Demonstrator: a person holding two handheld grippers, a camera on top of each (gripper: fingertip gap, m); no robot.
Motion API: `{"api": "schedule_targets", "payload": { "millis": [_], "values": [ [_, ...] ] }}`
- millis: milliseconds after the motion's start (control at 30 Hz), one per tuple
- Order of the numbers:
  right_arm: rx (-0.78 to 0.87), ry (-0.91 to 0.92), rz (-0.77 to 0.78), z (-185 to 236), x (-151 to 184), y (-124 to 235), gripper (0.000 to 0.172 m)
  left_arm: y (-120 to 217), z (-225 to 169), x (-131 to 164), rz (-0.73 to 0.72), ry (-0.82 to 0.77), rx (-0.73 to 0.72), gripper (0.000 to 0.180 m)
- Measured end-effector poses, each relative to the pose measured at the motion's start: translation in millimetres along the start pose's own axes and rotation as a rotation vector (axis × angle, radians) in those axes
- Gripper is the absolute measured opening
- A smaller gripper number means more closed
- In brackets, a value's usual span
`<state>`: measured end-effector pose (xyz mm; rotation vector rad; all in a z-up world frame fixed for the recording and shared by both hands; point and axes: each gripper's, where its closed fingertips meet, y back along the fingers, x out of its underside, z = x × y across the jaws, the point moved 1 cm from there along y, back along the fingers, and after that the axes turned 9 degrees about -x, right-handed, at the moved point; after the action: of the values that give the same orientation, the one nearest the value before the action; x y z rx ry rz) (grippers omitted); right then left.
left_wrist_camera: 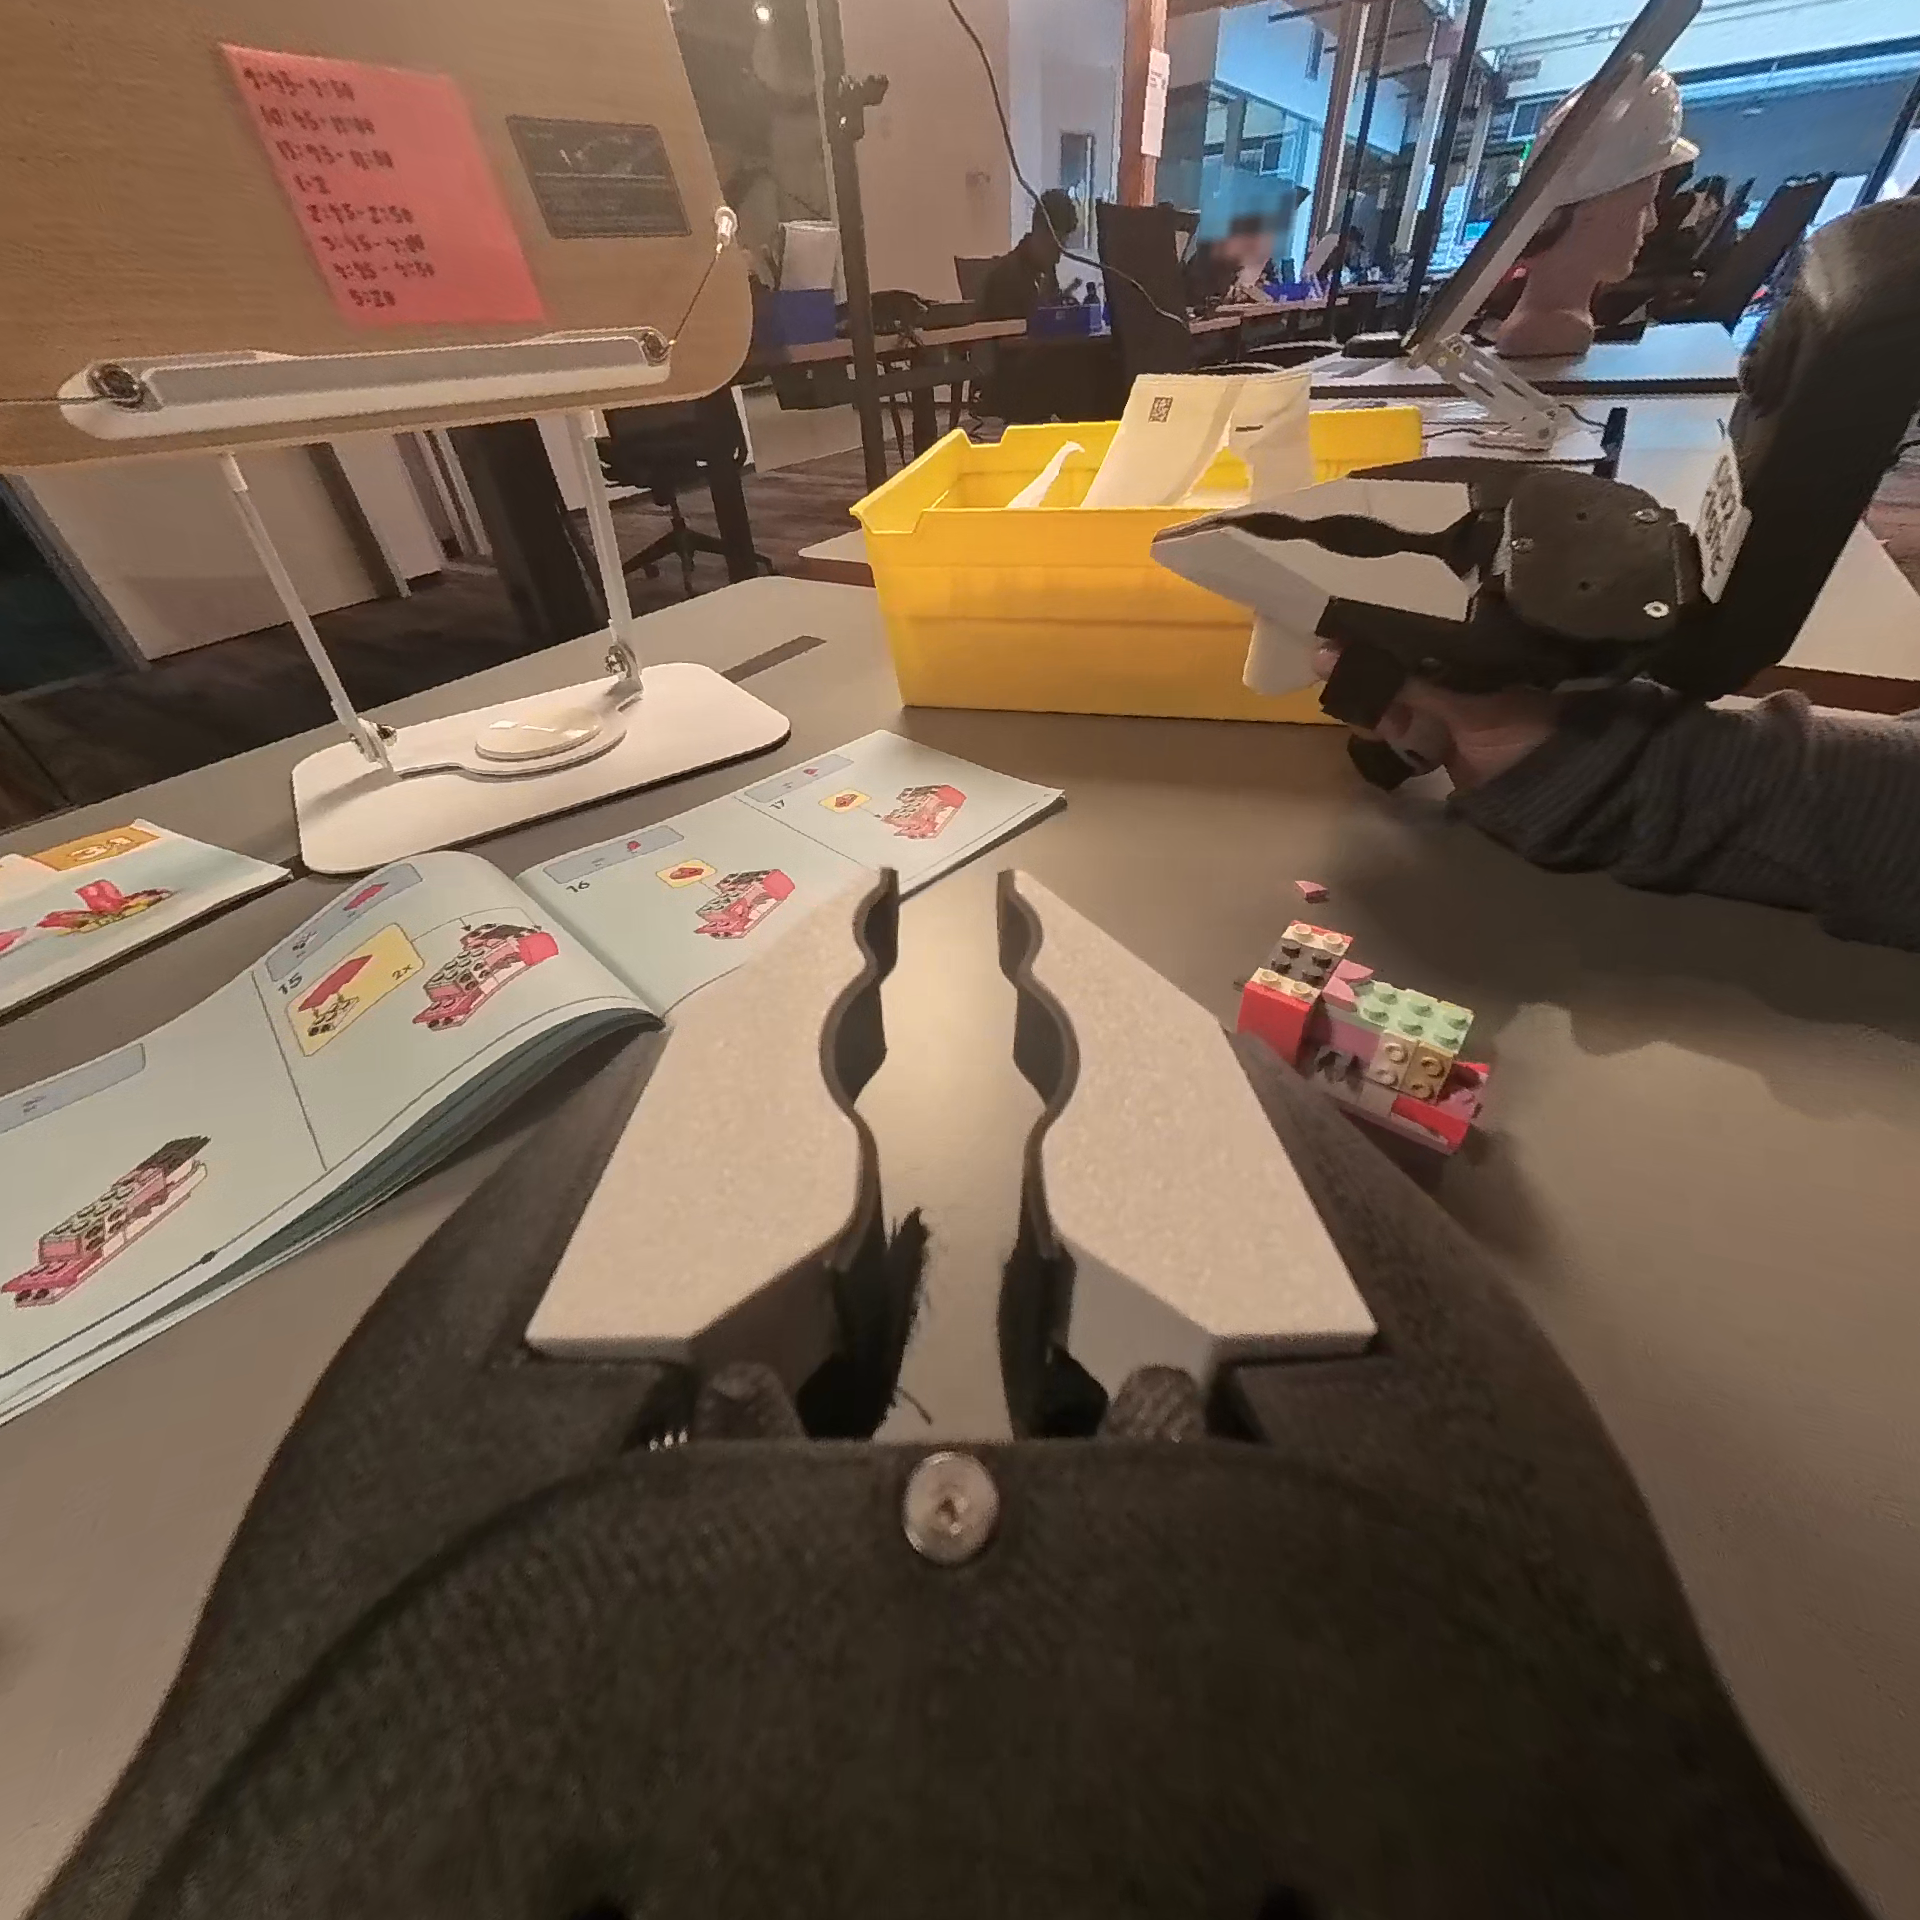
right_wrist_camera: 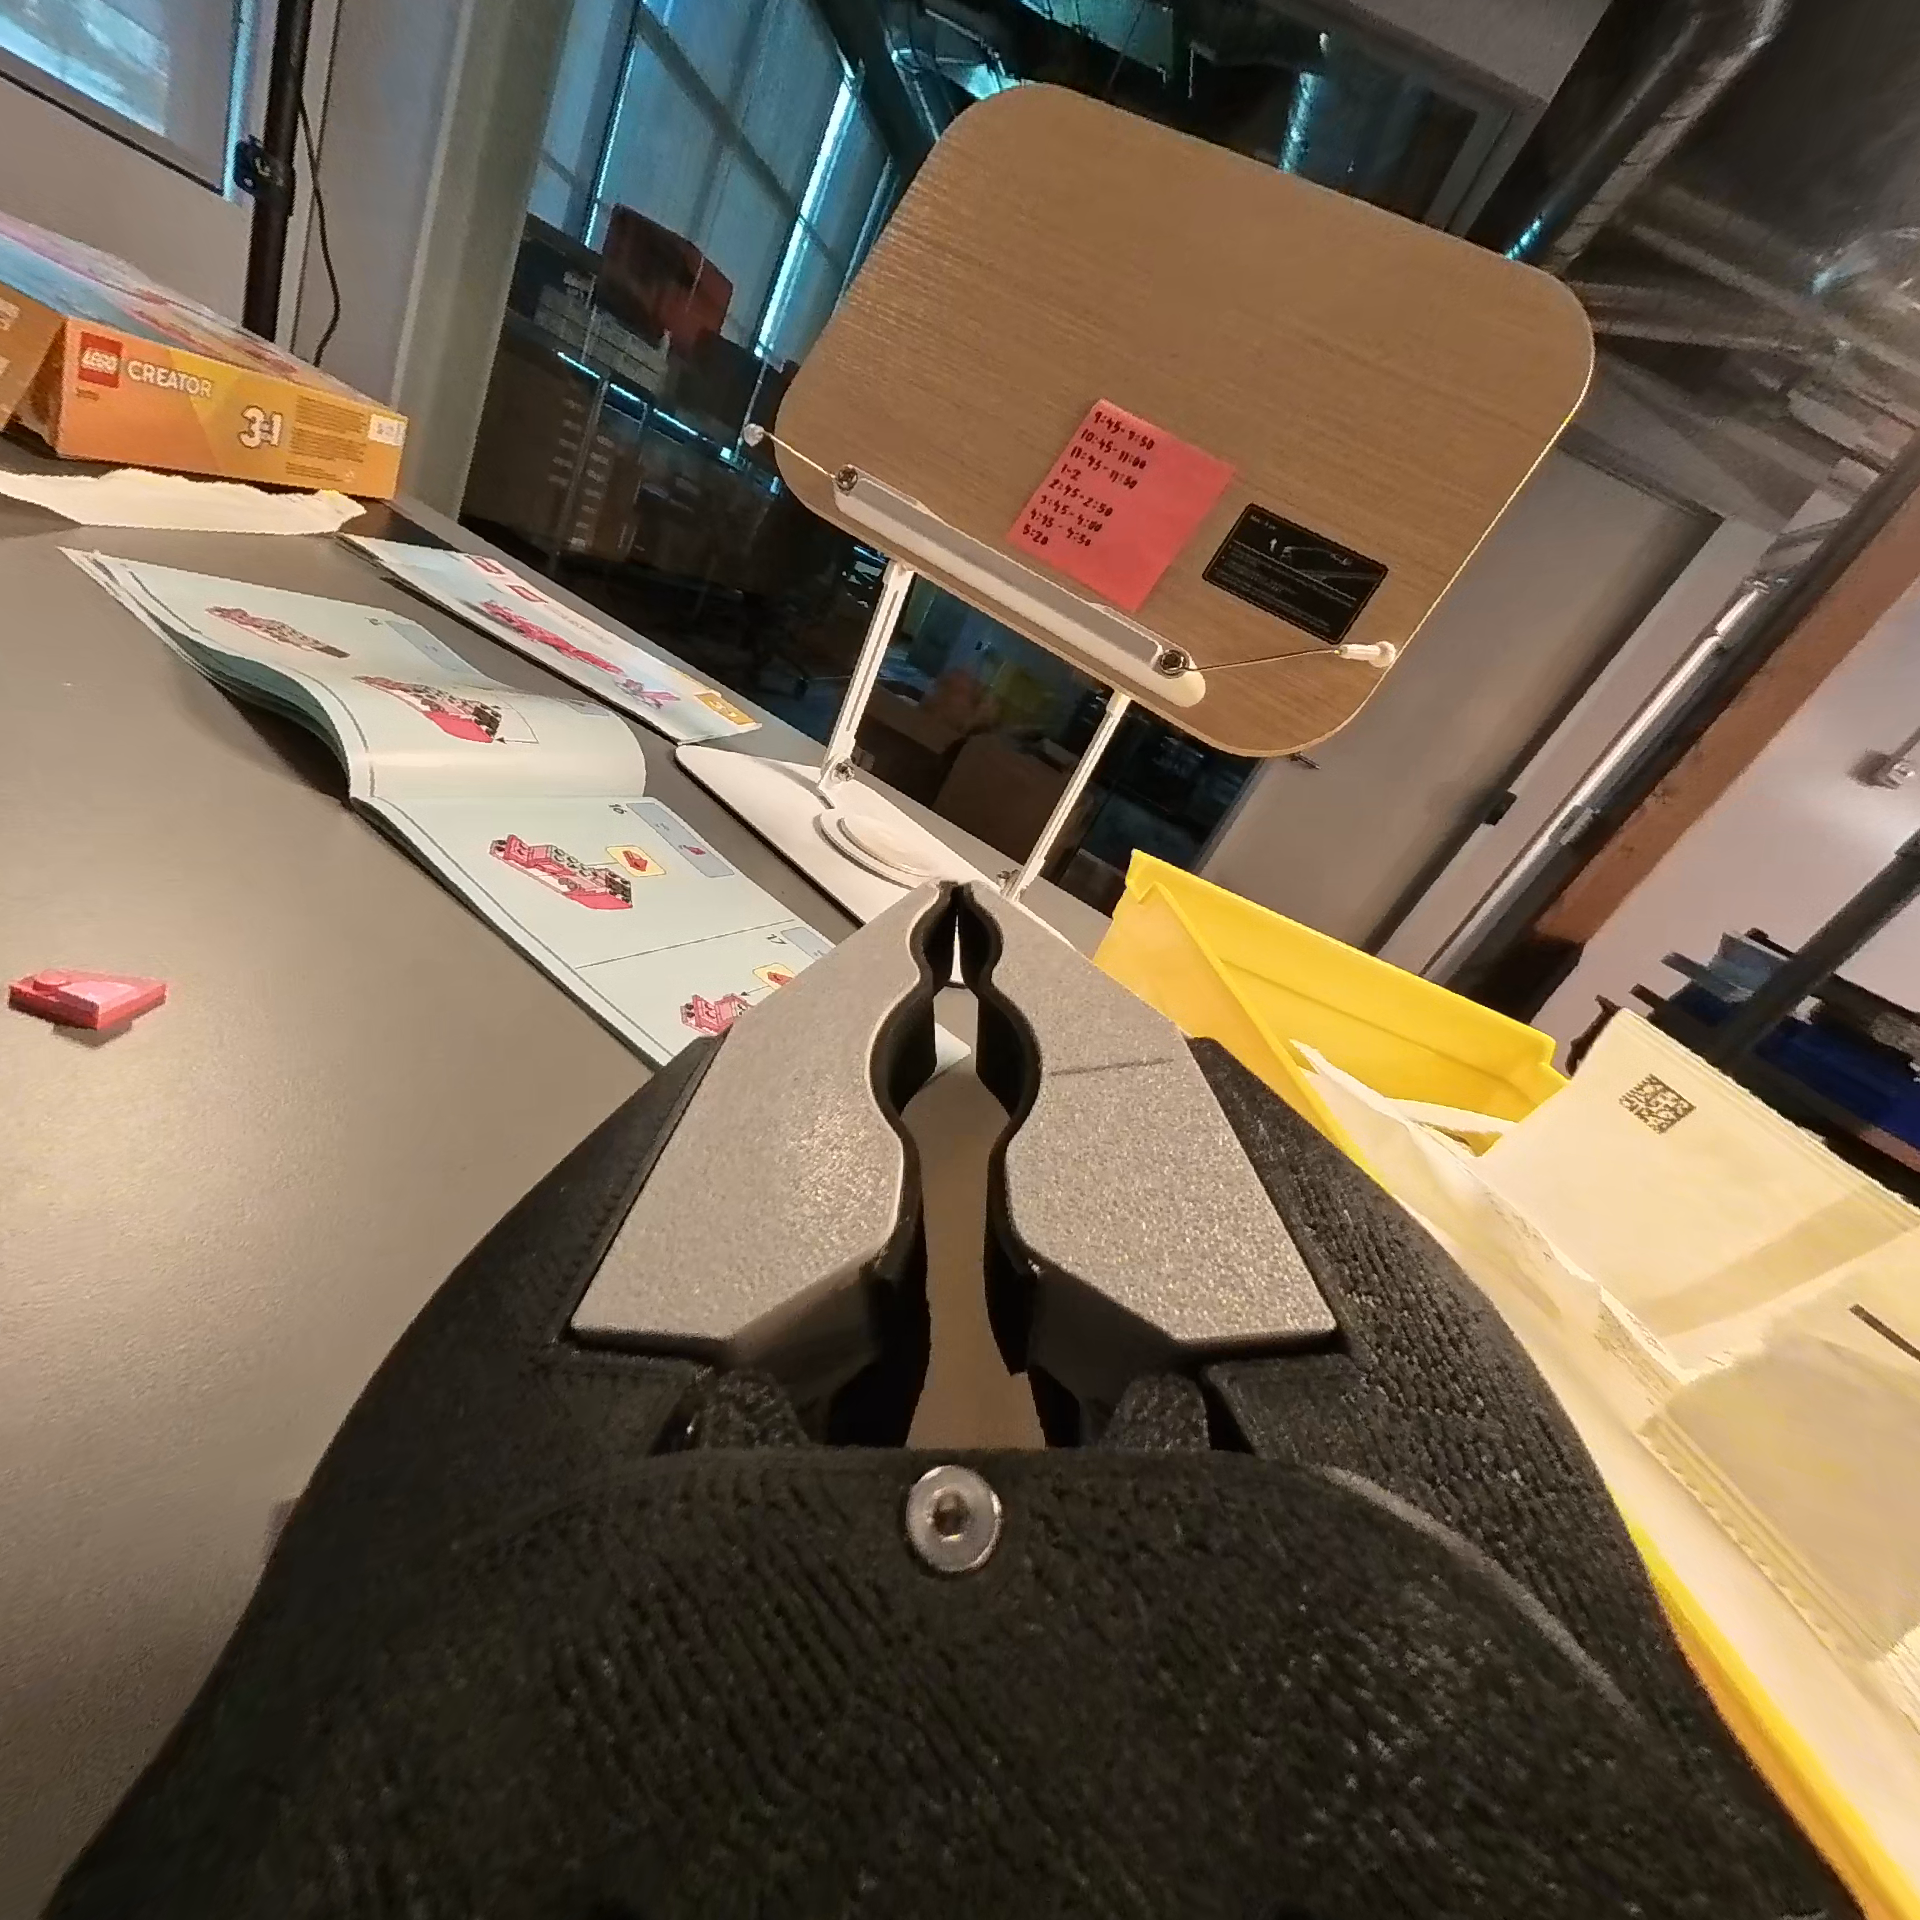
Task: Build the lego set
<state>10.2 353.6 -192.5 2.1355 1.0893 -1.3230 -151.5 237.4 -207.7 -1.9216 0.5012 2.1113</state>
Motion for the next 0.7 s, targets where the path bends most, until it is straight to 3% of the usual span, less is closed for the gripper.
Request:
{"api": "schedule_targets", "payload": {
  "millis": [400,567,667,700],
  "values": [
    [-0.046,0.046,0.002,11,-4,-4,0.000,-1,-3,2,0.010,-0.016,0.011,0.017],
    [-0.036,0.218,0.147,11,5,-7,0.000,-1,-7,4,0.033,-0.095,0.036,0.018],
    [-0.052,0.236,0.152,10,0,-5,0.000,9,-26,33,0.237,-0.296,0.245,0.034],
    [-0.066,0.215,0.153,10,-1,-4,0.000,13,-31,45,0.331,-0.290,0.299,0.049]
  ]
}}
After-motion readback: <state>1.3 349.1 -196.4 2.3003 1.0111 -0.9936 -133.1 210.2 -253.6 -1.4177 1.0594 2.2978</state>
